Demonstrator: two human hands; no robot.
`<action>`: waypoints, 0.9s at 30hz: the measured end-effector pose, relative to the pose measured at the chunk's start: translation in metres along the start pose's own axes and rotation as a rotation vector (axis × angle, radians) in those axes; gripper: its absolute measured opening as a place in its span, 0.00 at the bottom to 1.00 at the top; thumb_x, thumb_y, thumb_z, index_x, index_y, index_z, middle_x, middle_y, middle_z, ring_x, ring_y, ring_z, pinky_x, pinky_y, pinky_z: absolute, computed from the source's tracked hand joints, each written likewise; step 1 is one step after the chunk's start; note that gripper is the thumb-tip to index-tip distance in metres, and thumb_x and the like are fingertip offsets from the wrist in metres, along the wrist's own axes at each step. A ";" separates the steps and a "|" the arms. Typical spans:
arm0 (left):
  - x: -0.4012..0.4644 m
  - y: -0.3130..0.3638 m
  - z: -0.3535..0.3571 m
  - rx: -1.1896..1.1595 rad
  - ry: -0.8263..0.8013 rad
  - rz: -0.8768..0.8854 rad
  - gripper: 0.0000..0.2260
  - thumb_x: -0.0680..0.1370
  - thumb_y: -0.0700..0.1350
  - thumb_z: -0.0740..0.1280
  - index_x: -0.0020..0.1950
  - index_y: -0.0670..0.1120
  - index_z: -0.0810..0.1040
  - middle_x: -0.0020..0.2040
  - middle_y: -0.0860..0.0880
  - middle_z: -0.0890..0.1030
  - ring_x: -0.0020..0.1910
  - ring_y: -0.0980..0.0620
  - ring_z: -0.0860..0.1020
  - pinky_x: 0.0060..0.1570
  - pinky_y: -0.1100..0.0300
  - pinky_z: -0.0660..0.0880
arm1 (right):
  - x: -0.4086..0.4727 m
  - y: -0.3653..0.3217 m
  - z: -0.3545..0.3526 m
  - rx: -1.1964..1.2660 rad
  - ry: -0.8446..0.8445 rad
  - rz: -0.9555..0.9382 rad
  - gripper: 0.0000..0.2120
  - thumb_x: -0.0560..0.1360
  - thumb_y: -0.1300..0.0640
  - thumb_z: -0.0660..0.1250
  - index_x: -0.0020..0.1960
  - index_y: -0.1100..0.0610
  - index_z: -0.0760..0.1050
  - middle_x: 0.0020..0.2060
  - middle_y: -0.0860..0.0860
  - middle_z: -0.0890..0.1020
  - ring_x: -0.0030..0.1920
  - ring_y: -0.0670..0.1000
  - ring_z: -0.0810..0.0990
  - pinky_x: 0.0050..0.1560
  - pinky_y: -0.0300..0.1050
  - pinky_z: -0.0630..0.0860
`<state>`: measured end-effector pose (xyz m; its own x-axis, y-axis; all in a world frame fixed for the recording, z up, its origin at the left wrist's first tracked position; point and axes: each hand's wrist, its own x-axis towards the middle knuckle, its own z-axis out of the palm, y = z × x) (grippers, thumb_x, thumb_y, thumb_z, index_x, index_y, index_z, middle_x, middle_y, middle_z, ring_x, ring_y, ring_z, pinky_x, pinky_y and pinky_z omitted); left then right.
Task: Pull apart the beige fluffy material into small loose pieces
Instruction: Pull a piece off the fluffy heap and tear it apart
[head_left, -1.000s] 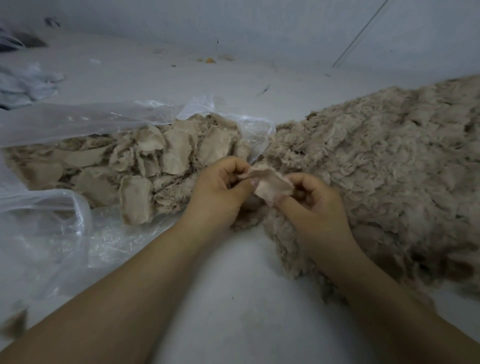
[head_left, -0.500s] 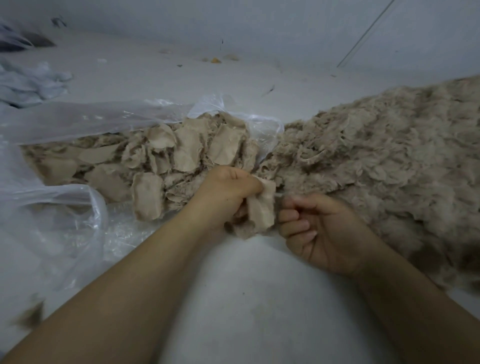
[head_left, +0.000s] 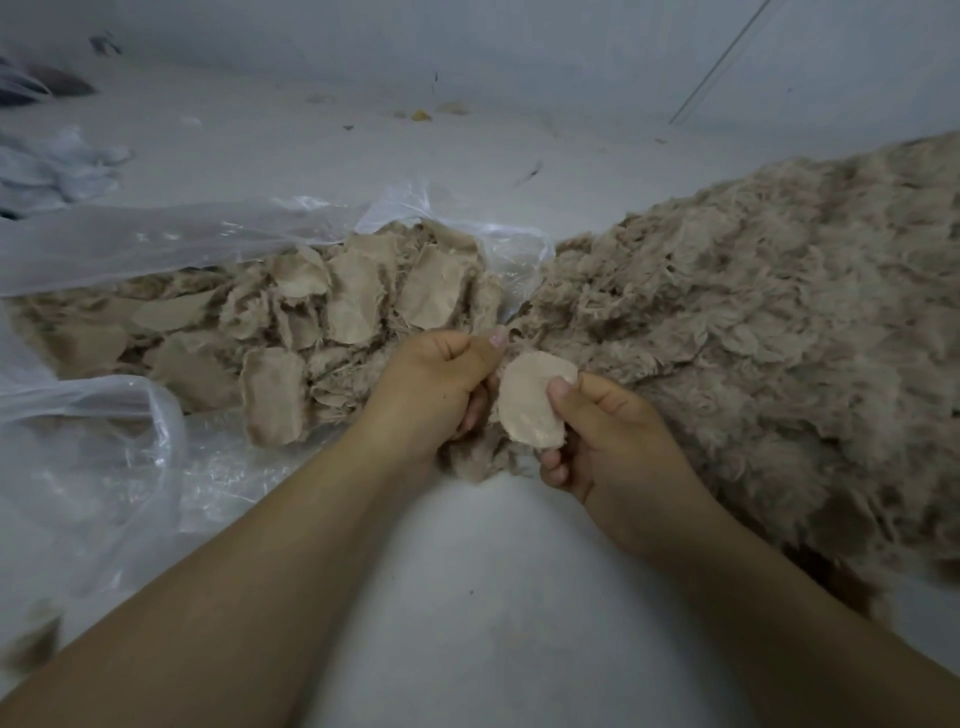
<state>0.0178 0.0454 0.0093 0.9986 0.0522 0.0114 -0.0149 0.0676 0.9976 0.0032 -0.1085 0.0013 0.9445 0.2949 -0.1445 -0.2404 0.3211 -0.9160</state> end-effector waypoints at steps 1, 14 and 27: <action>0.001 0.001 0.000 0.006 0.025 0.005 0.20 0.80 0.51 0.64 0.33 0.40 0.73 0.18 0.47 0.67 0.16 0.54 0.61 0.20 0.67 0.57 | 0.000 0.000 0.000 0.001 0.010 -0.007 0.14 0.82 0.58 0.60 0.44 0.55 0.83 0.29 0.52 0.79 0.24 0.46 0.71 0.23 0.36 0.68; -0.002 0.007 -0.009 0.045 -0.122 0.024 0.20 0.71 0.56 0.69 0.29 0.43 0.71 0.18 0.46 0.65 0.16 0.52 0.58 0.22 0.65 0.55 | 0.001 0.001 0.000 0.057 0.059 -0.053 0.13 0.82 0.58 0.59 0.46 0.56 0.81 0.30 0.52 0.76 0.25 0.46 0.69 0.23 0.36 0.67; -0.004 0.007 -0.007 0.059 -0.081 0.082 0.10 0.73 0.44 0.73 0.34 0.45 0.78 0.24 0.44 0.72 0.18 0.55 0.64 0.20 0.69 0.61 | 0.001 0.002 0.000 -0.044 -0.012 -0.103 0.10 0.74 0.51 0.65 0.39 0.51 0.83 0.28 0.50 0.75 0.24 0.44 0.68 0.23 0.36 0.64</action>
<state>0.0136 0.0530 0.0157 0.9950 -0.0261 0.0966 -0.0965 0.0071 0.9953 0.0034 -0.1076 -0.0011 0.9609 0.2735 -0.0443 -0.1318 0.3106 -0.9413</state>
